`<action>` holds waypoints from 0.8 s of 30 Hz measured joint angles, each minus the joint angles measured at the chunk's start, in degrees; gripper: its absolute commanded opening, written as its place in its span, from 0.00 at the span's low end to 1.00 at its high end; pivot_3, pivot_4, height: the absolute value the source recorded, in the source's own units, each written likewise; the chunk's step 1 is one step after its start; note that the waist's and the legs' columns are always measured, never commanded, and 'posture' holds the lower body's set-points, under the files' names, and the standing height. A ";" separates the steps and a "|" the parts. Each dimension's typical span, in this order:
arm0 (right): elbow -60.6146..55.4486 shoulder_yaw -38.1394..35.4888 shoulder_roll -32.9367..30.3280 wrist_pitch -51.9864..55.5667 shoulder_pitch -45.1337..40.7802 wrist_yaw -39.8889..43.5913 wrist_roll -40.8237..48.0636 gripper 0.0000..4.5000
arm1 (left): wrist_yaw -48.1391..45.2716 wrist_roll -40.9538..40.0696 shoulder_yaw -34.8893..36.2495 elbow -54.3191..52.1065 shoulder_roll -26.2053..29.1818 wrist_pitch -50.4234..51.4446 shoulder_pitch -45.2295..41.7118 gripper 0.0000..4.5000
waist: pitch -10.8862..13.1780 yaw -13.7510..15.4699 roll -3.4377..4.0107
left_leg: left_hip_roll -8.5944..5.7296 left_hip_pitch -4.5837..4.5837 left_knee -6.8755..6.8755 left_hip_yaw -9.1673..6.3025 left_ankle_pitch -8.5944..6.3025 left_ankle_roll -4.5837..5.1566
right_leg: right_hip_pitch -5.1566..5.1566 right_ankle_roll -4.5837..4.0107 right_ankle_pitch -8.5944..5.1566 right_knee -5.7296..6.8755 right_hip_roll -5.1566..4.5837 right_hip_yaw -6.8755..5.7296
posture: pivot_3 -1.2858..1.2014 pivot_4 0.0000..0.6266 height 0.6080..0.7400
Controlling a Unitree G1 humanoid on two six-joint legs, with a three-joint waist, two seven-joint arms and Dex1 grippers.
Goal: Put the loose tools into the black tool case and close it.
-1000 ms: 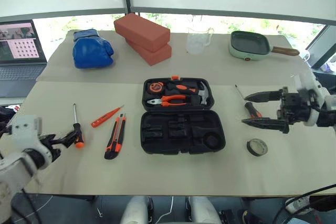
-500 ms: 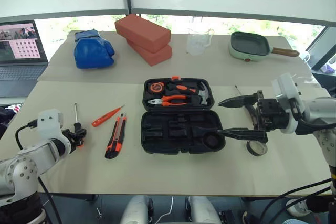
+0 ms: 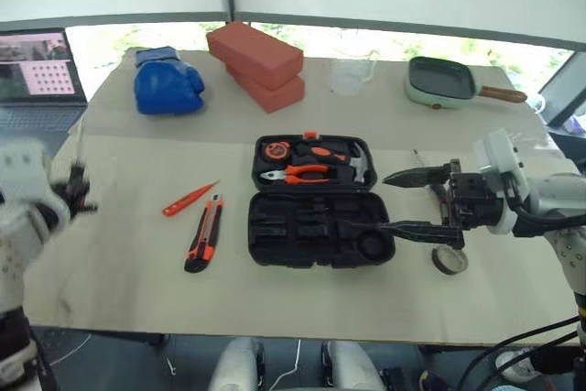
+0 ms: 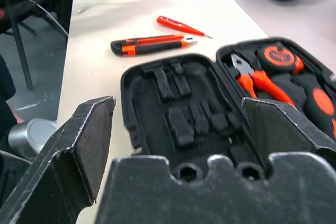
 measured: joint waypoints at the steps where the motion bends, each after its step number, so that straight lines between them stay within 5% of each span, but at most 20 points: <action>1: -0.04 -0.34 -0.01 0.00 0.83 -0.35 0.00 1.00 | -4.75 0.10 -3.75 -0.49 0.70 -3.31 -2.76 0.19 | -0.01 0.31 0.02 | 0.01 -0.03 -0.02 0.04 -0.02 0.04 | 0.05 0.02 0.16 -0.22 -0.01 -0.03 | 0.52 0.24 0.99; 6: -1.12 -4.28 -0.16 0.07 6.06 -2.88 -0.03 1.00 | -27.53 3.59 -23.65 2.34 0.44 -14.56 -10.76 0.19 | -0.01 -0.57 0.06 | 0.06 -0.18 -0.01 0.44 -0.08 0.31 | -0.12 0.13 0.30 -0.39 0.07 -0.15 | 0.52 0.24 0.99; 11: -4.35 -10.86 -0.53 0.21 14.67 -5.78 -0.10 1.00 | -40.09 12.05 -37.62 11.76 -6.85 -24.07 -20.76 0.19 | 0.01 -0.75 0.07 | 0.13 -0.44 0.14 0.59 -0.04 0.27 | -0.17 0.14 0.28 -0.38 0.38 -0.35 | 0.52 0.24 0.99; 16: -9.07 -17.52 0.19 0.91 22.60 -9.18 0.00 1.00 | -46.06 19.71 -45.57 22.62 -15.31 -31.48 -27.71 0.19 | 0.02 -0.65 0.09 | 0.08 -0.55 0.45 0.45 -0.08 0.36 | -0.09 0.27 0.27 -0.35 0.37 -0.35 | 0.52 0.24 0.99; 24: -14.69 -22.59 2.31 2.29 28.35 -14.12 1.94 1.00 | -46.72 28.75 -49.45 33.03 -21.14 -34.63 -30.66 0.19 | 0.03 -1.02 0.10 | 0.10 -0.76 0.90 -0.10 -0.17 0.50 | -0.09 0.43 0.31 -0.24 0.40 -0.34 | 0.52 0.24 0.99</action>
